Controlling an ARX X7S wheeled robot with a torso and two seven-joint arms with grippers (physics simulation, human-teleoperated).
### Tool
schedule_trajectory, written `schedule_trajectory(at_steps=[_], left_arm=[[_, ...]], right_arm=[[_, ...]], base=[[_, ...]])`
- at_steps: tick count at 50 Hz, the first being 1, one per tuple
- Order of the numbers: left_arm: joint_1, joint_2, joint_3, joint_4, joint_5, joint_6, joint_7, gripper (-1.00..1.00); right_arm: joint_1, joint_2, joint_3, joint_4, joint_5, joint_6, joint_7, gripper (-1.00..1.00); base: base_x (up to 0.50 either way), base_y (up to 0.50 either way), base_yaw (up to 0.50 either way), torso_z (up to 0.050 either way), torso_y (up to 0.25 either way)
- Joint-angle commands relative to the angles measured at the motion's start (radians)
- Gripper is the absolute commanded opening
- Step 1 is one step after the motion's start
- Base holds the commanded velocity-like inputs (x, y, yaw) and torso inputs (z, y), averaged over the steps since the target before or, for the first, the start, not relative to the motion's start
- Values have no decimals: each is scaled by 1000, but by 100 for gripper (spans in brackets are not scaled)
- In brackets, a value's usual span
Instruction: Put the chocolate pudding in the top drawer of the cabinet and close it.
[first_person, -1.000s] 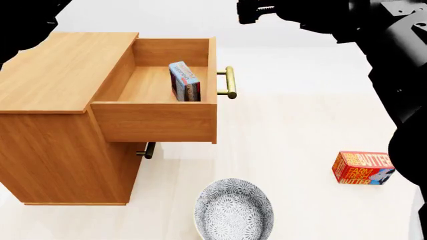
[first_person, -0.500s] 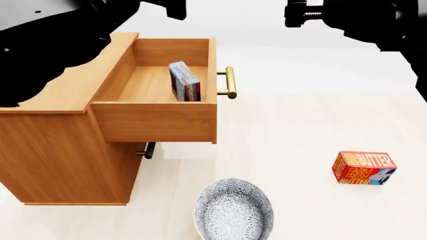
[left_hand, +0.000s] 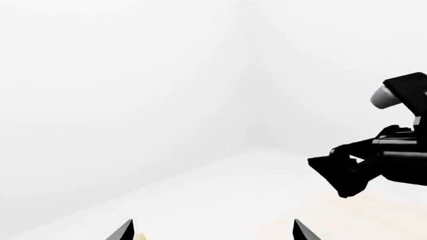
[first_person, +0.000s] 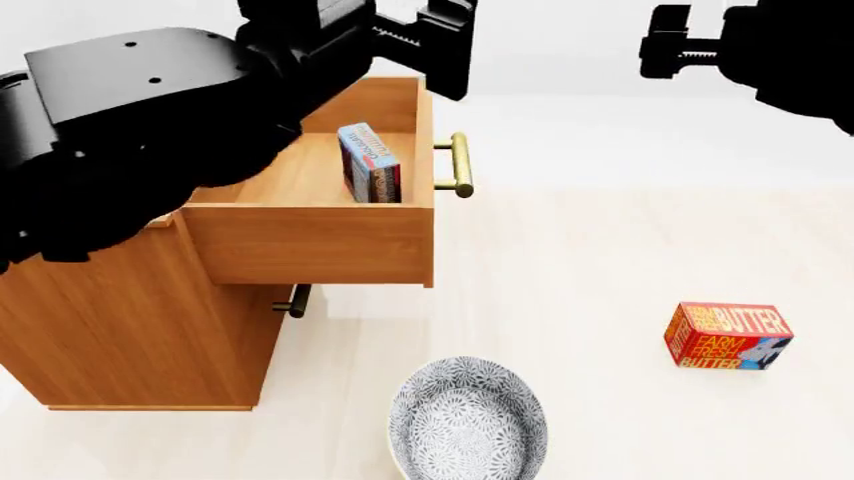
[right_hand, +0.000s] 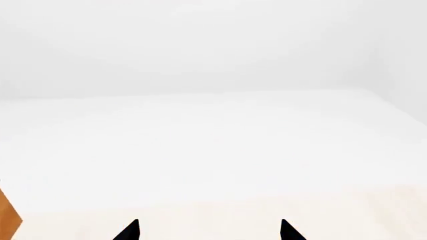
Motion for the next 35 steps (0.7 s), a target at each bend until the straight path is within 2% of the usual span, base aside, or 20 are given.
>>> schedule_trajectory(at_steps=[1, 13, 22, 35], left_arm=[[32, 0, -4, 157, -11, 9, -40, 100], [89, 8, 6, 318, -7, 29, -98, 100], [116, 24, 11, 362, -2, 36, -115, 100], [164, 63, 23, 415, 10, 51, -146, 100]], right_arm=[[-4, 55, -1, -64, 5, -22, 62, 100], [-30, 74, -10, -43, 2, -13, 110, 100], [-37, 141, -9, -119, 2, -31, 182, 100], [-52, 162, -2, -151, 0, -44, 205, 100]], base=[[0, 0, 0, 0, 0], [0, 0, 0, 0, 0], [0, 0, 0, 0, 0], [0, 0, 0, 0, 0]])
